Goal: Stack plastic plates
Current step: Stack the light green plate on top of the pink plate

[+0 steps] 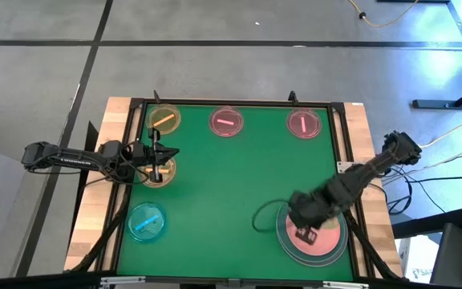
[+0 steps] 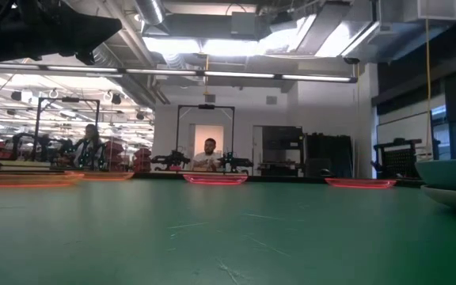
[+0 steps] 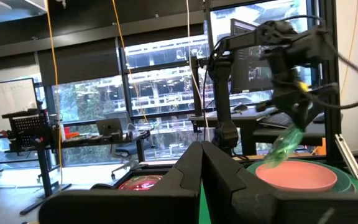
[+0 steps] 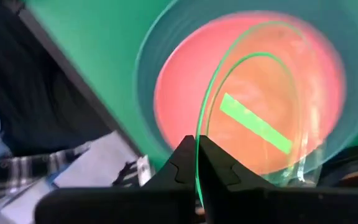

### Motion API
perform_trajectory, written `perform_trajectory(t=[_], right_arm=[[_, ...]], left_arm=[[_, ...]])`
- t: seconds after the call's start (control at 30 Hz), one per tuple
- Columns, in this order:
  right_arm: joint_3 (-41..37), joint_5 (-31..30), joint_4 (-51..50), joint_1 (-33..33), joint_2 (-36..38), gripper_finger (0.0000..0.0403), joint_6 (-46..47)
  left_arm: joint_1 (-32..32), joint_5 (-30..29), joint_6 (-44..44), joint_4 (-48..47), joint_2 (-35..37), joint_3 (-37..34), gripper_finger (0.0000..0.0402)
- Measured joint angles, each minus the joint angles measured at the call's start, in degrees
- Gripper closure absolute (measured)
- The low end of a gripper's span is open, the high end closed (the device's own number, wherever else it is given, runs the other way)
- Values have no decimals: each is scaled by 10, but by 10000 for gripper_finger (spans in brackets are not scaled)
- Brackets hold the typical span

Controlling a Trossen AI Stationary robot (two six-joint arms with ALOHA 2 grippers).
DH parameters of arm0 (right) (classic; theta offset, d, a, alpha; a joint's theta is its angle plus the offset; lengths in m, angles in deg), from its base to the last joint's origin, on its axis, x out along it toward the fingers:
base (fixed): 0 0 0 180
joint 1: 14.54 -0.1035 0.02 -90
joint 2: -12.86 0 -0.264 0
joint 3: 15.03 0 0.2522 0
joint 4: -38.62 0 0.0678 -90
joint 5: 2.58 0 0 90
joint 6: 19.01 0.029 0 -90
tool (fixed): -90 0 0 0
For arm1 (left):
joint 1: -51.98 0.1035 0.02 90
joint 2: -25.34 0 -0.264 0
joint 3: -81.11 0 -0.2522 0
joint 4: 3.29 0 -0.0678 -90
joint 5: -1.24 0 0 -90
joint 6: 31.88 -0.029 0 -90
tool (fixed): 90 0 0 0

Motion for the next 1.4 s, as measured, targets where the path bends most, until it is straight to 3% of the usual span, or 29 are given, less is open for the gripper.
perform_trajectory(t=[0.1, 0.23, 0.3, 0.7, 1.13, 1.23, 1.4], right_arm=[[0, -12, 29, -39, -5, 400, 30], [0, -97, 48, -59, -19, 398, 30], [-1, -106, 50, -59, -31, 398, 19], [-84, 9, 115, -39, -91, 397, -36], [-128, 24, 147, -40, -95, 396, -32], [-128, 24, 147, -40, -95, 379, -32], [-128, 24, 147, -40, -95, 313, -32]], left_arm=[[0, 0, 0, 0, 0, 0, 398], [0, 0, 1, 0, 0, 0, 398], [0, 0, 1, -1, 0, 0, 398], [0, 0, 0, -1, 0, 0, 398], [0, 0, 0, -1, 0, 0, 398], [0, 0, 0, -1, 0, 0, 398], [0, 0, 0, -1, 0, 0, 398]])
